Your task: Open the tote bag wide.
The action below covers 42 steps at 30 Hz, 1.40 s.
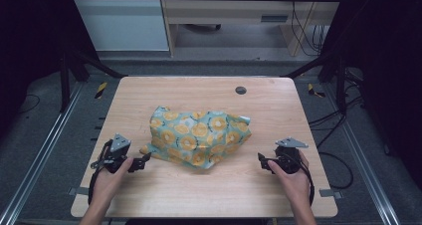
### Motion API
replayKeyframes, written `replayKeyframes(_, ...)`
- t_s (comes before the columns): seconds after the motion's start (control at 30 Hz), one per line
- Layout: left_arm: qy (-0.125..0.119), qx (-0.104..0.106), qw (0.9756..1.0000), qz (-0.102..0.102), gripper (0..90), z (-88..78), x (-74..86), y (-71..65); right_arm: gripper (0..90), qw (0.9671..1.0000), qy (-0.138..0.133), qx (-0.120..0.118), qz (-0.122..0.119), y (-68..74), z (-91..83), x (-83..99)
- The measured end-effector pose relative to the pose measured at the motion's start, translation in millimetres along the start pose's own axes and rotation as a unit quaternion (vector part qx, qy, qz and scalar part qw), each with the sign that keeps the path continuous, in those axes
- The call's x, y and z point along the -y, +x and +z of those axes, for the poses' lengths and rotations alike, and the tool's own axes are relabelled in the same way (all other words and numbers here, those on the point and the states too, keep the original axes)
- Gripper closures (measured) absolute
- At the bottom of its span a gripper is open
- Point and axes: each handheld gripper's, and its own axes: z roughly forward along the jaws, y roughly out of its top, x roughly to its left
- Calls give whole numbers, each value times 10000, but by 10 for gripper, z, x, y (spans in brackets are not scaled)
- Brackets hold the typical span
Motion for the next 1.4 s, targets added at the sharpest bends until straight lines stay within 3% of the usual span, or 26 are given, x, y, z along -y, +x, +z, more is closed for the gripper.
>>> replayKeyframes(0.27,-1,8,9999,148,67,-1,-17,-48,128,9997,-190,21,-159,92,-110,-246)
replayKeyframes(0.4,9,31,9998,185,67,5,-18,-50,125,9995,-183,139,-212,75,-90,-207)
replayKeyframes(0.53,22,36,9998,181,67,2,-14,-56,132,9998,-125,110,-100,65,-110,-186)
replayKeyframes(0.7,39,13,9998,200,67,5,-13,-71,131,9982,-368,-68,-476,161,-292,-538)
replayKeyframes(0.73,39,13,9998,200,67,5,-13,-71,131,9982,-368,-68,-476,161,-292,-538)
replayKeyframes(0.77,48,24,9998,209,67,9,-13,-80,131,9973,-429,-146,-583,225,-348,-721)
replayKeyframes(0.83,33,23,9998,216,67,9,-15,-85,130,9963,-451,-272,-674,306,-374,-903)
replayKeyframes(0.87,33,23,9998,216,67,9,-15,-85,130,9963,-451,-272,-674,306,-374,-903)
replayKeyframes(0.9,27,35,9998,219,67,8,-16,-87,129,9949,-477,-416,-781,396,-370,-1075)
replayKeyframes(1.03,19,50,9997,227,67,8,-17,-90,122,9917,-432,-523,-1089,569,-296,-1376)
replayKeyframes(1.13,7,61,9997,246,67,6,-24,-90,123,9904,-391,-585,-1187,663,-197,-1545)
replayKeyframes(1.4,23,99,9996,253,67,28,-29,-86,108,9888,-114,-1018,-1085,851,158,-1713)
